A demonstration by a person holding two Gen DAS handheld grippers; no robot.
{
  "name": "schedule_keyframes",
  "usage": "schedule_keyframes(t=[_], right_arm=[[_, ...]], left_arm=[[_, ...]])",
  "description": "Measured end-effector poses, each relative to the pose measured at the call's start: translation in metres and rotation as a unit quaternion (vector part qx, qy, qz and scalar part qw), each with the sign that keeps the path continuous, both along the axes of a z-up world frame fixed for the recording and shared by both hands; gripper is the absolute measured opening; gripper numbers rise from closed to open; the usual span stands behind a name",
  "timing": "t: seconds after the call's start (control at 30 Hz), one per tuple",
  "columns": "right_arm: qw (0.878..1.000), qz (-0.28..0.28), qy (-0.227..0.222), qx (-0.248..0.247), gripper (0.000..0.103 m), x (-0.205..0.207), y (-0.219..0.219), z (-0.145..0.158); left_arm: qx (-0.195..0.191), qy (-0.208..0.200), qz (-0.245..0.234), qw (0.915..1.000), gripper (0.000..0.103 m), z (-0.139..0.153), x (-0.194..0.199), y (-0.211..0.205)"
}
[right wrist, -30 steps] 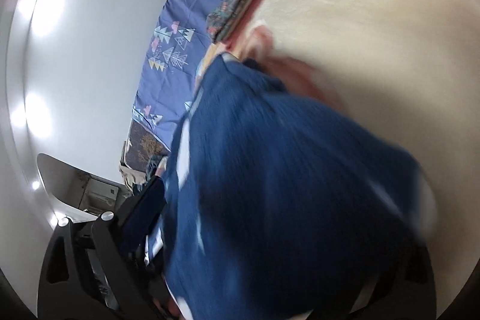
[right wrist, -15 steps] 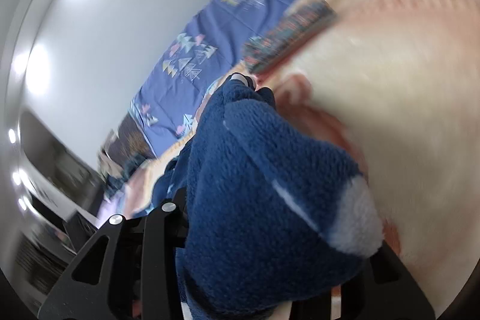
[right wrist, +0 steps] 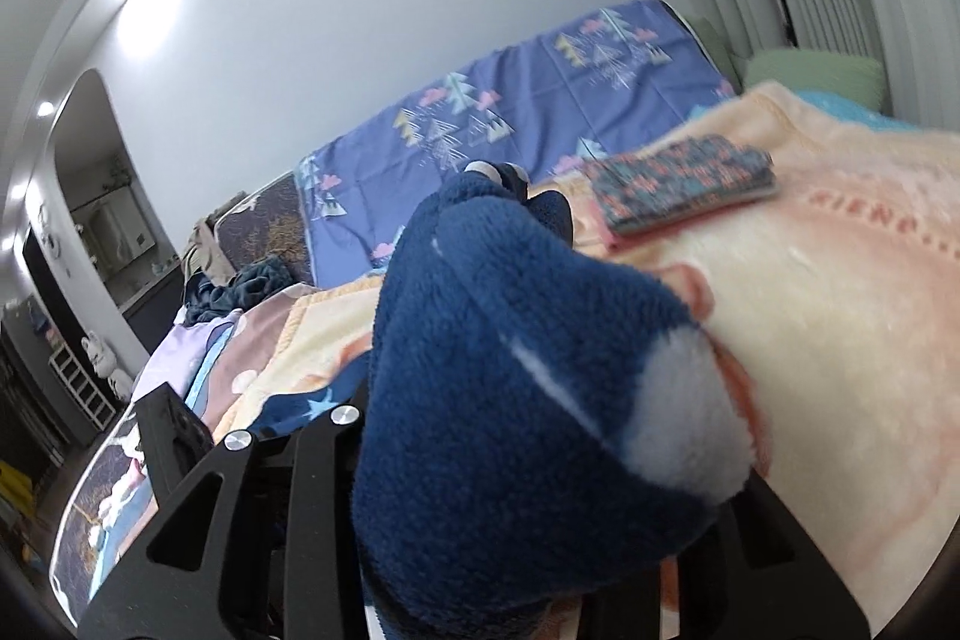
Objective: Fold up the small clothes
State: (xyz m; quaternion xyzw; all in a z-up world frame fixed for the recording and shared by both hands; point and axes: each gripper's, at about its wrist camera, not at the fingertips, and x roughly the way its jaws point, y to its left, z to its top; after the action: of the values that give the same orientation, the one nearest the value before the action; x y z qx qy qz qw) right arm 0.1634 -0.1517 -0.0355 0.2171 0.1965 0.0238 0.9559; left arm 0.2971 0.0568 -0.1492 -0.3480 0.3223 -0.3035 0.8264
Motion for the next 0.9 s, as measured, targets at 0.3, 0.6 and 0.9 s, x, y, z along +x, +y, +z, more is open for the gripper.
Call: schedule_keyframes(t=[0.3,0.6,0.9], right_arm=[[1.000,0.017,-0.002,0.002,0.035,0.000,0.016,0.000],[0.993,0.082,-0.035,-0.074,0.035,0.003,0.072,0.016],[0.963,0.219,-0.006,-0.160,0.035,0.022,0.181,-0.015]], left_arm=[[-0.029,0.084,-0.056,0.9945,0.075,-0.006,0.024,-0.027],[-0.059,0.063,-0.006,0.9963,0.080,0.037,-0.022,0.082],[0.035,-0.016,0.065,0.9972,0.084,0.133,-0.075,0.139]])
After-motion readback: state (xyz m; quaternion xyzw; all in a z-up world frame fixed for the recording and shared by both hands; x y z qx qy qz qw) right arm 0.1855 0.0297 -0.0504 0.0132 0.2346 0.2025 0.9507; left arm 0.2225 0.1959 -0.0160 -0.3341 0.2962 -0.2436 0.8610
